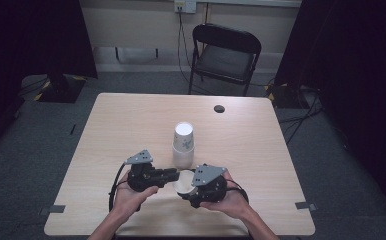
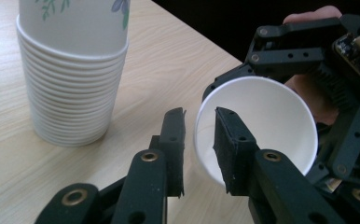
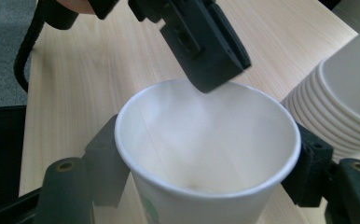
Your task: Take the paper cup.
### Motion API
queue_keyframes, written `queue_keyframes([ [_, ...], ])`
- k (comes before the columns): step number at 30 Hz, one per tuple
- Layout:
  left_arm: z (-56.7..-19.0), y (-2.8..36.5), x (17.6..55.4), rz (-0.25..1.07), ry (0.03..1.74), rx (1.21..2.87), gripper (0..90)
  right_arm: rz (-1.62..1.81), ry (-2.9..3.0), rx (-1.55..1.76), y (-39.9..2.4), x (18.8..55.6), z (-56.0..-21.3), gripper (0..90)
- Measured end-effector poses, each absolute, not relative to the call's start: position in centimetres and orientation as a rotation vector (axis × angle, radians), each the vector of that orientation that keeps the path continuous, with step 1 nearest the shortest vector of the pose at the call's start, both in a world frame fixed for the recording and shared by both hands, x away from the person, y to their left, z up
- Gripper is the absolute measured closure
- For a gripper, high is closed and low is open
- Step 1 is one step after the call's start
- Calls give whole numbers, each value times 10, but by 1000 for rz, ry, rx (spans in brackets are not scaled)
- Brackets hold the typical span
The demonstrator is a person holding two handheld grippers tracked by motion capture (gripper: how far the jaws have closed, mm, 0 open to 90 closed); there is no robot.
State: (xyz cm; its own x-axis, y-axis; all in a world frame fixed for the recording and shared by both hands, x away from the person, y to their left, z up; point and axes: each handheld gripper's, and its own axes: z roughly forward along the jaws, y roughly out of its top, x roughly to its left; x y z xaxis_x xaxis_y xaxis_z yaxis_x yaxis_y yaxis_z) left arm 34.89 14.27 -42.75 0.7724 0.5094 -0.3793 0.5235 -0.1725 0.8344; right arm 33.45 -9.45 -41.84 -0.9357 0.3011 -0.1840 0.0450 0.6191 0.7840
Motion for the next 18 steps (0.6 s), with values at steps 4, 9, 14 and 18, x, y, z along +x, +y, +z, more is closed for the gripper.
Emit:
queue_keyframes([
  [4, -427, 147, 349, 11, 812, 1789, 665, 1231, 2545, 321, -99, 338, -420, 286],
  [9, -427, 153, 350, 22, 819, 1793, 639, 1209, 2535, 405, -104, 343, -421, 286],
  [14, -428, 158, 350, 71, 849, 1788, 547, 1235, 2508, 491, -113, 347, -422, 285],
  [18, -428, 162, 351, 124, 864, 1809, 496, 1278, 2466, 580, -122, 352, -421, 286],
])
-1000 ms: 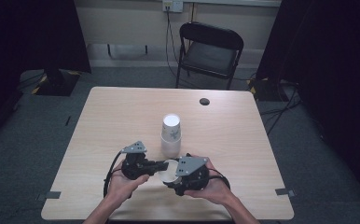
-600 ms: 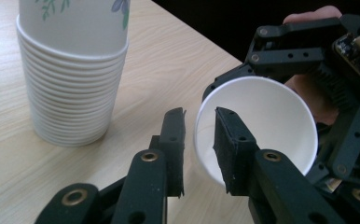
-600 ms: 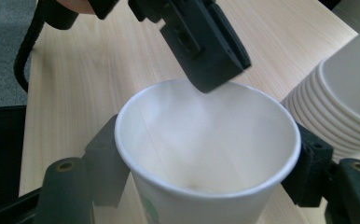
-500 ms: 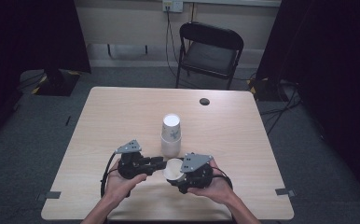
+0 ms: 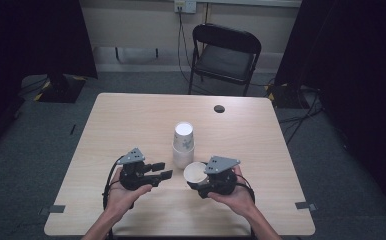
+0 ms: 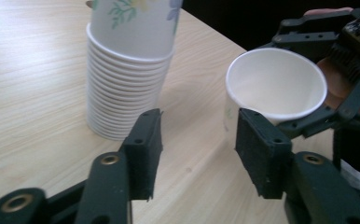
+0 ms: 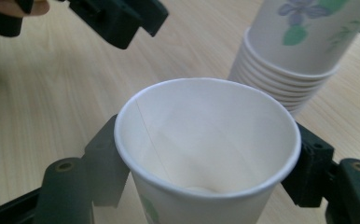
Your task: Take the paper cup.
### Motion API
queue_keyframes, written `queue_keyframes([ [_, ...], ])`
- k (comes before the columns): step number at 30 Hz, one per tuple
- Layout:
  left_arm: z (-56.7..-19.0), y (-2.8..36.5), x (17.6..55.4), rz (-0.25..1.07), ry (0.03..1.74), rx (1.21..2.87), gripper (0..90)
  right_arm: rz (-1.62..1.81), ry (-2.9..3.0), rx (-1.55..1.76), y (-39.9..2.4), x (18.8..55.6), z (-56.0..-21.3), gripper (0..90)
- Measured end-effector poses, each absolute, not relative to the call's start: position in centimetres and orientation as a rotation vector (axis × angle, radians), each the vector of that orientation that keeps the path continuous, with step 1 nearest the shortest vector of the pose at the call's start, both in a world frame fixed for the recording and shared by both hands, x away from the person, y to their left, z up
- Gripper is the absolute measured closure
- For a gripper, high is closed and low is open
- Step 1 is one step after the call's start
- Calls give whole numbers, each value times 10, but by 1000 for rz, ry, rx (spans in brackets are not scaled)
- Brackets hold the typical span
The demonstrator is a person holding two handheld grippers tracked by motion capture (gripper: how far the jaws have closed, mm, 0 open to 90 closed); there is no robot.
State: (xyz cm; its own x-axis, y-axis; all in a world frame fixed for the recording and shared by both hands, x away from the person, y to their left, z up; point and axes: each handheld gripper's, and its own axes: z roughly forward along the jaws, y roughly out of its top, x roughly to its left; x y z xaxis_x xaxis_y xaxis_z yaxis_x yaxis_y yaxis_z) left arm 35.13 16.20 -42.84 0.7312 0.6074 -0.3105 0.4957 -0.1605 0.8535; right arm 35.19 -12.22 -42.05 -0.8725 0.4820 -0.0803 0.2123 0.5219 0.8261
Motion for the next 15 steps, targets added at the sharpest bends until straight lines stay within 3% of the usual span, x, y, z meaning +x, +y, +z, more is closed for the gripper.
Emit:
queue_keyframes([
  [6, -429, 167, 352, 195, 893, 1812, 387, 1312, 2406, 685, -135, 359, -418, 287],
  [15, -430, 174, 352, 268, 923, 1834, 333, 1349, 2323, 787, -152, 366, -415, 290],
])
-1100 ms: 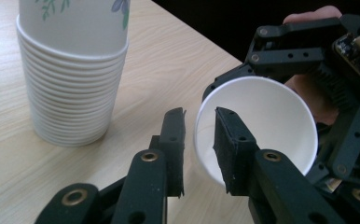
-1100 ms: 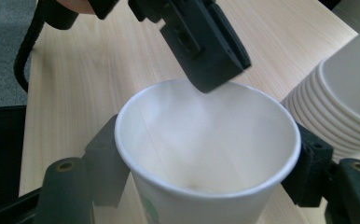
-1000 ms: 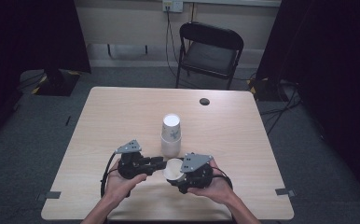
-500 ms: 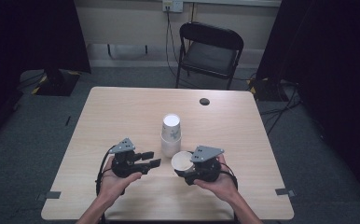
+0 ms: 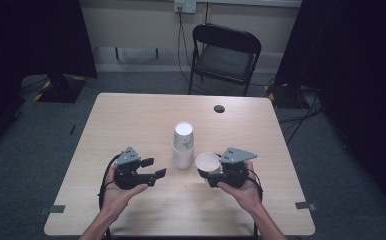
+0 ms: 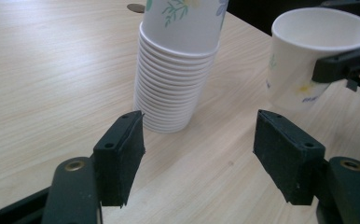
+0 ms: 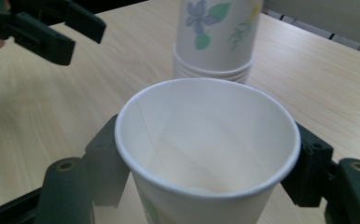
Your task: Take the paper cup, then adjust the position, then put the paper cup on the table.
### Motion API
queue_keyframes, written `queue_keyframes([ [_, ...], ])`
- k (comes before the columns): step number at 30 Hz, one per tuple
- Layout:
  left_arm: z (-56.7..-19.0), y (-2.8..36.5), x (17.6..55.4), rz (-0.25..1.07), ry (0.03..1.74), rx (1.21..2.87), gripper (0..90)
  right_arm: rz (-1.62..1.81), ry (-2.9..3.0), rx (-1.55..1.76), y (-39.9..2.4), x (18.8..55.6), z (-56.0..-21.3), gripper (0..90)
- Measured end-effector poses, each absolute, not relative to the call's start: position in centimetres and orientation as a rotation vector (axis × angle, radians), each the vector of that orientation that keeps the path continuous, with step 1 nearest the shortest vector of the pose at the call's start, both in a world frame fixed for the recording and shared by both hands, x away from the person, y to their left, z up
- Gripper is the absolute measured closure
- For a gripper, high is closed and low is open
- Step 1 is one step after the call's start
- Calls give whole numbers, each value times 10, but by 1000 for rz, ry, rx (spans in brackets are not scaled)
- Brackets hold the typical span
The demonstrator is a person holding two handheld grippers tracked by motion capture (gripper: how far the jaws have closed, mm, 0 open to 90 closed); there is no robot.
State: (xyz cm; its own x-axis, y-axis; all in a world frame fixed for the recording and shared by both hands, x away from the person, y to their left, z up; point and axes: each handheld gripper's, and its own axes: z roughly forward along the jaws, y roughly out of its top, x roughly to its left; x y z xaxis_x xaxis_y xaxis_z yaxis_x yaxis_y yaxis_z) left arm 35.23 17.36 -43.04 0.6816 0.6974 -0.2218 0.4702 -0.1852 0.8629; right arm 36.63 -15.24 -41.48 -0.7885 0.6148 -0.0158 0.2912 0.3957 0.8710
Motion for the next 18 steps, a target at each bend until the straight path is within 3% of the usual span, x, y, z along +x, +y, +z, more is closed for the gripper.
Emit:
queue_keyframes([
  [18, -435, 177, 353, 349, 919, 1880, 311, 1313, 2186, 960, -188, 387, -415, 289],
])
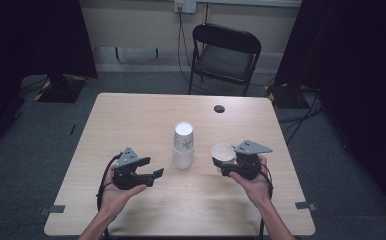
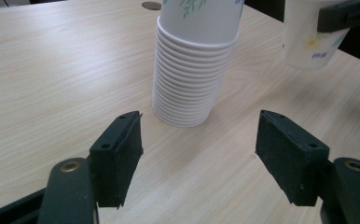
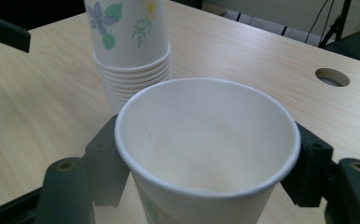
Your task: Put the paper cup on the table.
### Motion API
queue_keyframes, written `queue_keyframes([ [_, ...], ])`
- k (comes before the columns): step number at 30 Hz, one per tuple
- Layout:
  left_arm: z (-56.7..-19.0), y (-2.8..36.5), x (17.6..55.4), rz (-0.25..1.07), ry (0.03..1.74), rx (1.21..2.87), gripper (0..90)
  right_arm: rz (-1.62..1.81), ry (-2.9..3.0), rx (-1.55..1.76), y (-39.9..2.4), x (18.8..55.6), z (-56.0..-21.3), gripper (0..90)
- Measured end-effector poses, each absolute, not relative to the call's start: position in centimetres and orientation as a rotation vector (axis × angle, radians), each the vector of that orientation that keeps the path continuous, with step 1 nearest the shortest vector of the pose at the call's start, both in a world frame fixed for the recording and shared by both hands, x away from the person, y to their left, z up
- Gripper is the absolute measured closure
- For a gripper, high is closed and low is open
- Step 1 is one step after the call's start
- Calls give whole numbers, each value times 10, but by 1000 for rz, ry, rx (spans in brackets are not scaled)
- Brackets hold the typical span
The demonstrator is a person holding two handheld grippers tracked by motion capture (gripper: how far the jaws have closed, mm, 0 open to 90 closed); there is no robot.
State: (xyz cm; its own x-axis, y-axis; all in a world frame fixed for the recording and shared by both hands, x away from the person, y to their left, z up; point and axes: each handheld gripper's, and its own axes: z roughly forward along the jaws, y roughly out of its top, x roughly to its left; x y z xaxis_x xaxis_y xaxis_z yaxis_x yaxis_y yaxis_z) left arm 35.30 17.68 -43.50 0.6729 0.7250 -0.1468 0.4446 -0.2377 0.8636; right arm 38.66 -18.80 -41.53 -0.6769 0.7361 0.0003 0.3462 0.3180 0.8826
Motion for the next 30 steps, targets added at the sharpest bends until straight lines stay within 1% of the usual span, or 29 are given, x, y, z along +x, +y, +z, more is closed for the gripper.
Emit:
queue_keyframes([
  [6, -438, 179, 356, 331, 940, 1870, 296, 1320, 2144, 1029, -199, 396, -415, 288],
  [9, -439, 178, 360, 347, 941, 1858, 295, 1307, 2121, 1053, -205, 401, -416, 289],
  [17, -443, 177, 365, 345, 955, 1888, 282, 1264, 2073, 1137, -221, 429, -425, 288],
  [24, -444, 179, 363, 360, 960, 1903, 276, 1248, 2057, 1173, -225, 444, -424, 287],
  [30, -443, 182, 358, 366, 958, 1895, 276, 1214, 2032, 1205, -225, 461, -431, 291],
])
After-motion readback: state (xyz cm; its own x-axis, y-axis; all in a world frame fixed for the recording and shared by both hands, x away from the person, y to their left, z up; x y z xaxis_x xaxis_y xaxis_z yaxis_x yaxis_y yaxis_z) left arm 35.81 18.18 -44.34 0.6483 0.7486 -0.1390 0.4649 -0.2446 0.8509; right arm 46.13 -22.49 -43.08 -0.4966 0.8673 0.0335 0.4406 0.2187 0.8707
